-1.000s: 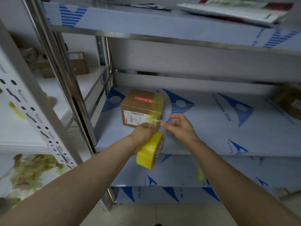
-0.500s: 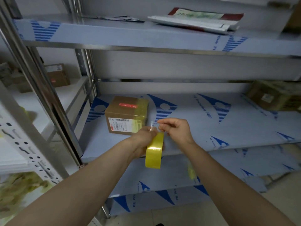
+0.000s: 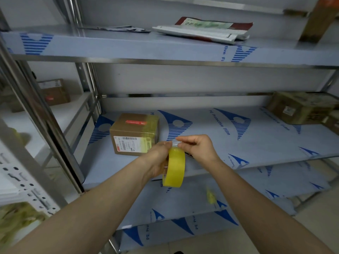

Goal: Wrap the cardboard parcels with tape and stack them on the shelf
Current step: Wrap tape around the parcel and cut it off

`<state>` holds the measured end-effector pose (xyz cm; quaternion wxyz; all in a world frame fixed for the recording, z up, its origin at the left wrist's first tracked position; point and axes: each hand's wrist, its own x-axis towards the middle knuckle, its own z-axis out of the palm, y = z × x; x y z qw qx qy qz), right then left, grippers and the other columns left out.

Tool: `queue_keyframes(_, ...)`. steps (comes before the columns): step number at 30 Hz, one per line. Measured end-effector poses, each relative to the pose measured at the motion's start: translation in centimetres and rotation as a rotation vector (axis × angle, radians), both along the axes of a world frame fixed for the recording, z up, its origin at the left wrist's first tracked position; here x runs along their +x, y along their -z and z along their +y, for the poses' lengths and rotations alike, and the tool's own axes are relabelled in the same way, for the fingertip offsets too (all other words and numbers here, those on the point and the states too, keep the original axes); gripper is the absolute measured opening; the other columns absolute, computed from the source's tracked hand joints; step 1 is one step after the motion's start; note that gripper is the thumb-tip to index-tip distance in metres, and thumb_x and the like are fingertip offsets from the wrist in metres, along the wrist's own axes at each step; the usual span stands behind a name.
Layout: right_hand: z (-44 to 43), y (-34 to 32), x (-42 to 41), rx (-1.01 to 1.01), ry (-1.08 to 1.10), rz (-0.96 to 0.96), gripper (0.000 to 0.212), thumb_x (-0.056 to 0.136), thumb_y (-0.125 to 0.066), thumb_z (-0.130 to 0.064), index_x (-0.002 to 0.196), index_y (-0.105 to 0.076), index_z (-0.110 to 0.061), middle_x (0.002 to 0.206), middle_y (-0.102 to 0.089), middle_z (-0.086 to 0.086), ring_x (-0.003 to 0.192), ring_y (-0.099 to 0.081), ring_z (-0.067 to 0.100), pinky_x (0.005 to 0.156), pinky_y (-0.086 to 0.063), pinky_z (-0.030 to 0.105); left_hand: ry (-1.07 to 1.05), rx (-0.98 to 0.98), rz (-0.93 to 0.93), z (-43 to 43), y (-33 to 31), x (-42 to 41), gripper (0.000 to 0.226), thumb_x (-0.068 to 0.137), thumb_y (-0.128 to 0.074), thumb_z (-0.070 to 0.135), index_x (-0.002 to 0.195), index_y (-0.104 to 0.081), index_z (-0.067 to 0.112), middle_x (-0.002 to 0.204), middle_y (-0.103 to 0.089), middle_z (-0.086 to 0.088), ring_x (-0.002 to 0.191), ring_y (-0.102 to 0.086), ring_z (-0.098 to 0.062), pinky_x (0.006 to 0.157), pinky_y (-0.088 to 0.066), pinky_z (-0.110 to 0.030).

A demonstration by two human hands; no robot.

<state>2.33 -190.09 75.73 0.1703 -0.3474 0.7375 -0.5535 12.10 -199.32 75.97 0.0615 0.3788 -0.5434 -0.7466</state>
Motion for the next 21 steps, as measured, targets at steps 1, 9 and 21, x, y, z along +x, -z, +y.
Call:
queue_keyframes(1,0.0,0.0,-0.1,0.02,0.002,0.006,0.029,0.082,-0.069,0.002,0.11,-0.068,0.001,0.098,-0.069,0.01,0.091,-0.064,0.017,0.092,-0.051,0.03,0.0,-0.002,0.004,0.1,0.0,-0.1,0.02,0.103,-0.037,0.035,0.105,-0.051,0.02,0.102,-0.059,-0.016,0.088,-0.056,-0.028,0.082,-0.044,-0.039)
queue_keyframes(9,0.0,0.4,-0.9,0.193,0.018,0.275,0.011,0.092,-0.06,-0.013,0.097,-0.068,-0.006,0.106,-0.06,0.008,0.1,-0.053,0.015,0.091,-0.044,0.03,0.043,-0.022,0.03,0.8,-0.2,-0.8,0.021,0.103,-0.038,0.032,0.105,-0.05,0.014,0.103,-0.054,-0.018,0.09,-0.05,-0.028,0.079,-0.038,-0.04)
queue_keyframes(21,0.1,-0.1,-2.2,0.048,-0.034,0.068,0.013,0.086,-0.067,-0.008,0.095,-0.071,0.001,0.085,-0.069,0.007,0.077,-0.061,0.012,0.07,-0.048,0.014,0.001,-0.175,0.061,0.5,0.4,-1.7,0.014,0.1,-0.047,0.029,0.093,-0.055,0.02,0.079,-0.056,-0.008,0.067,-0.051,-0.022,0.066,-0.041,-0.033)
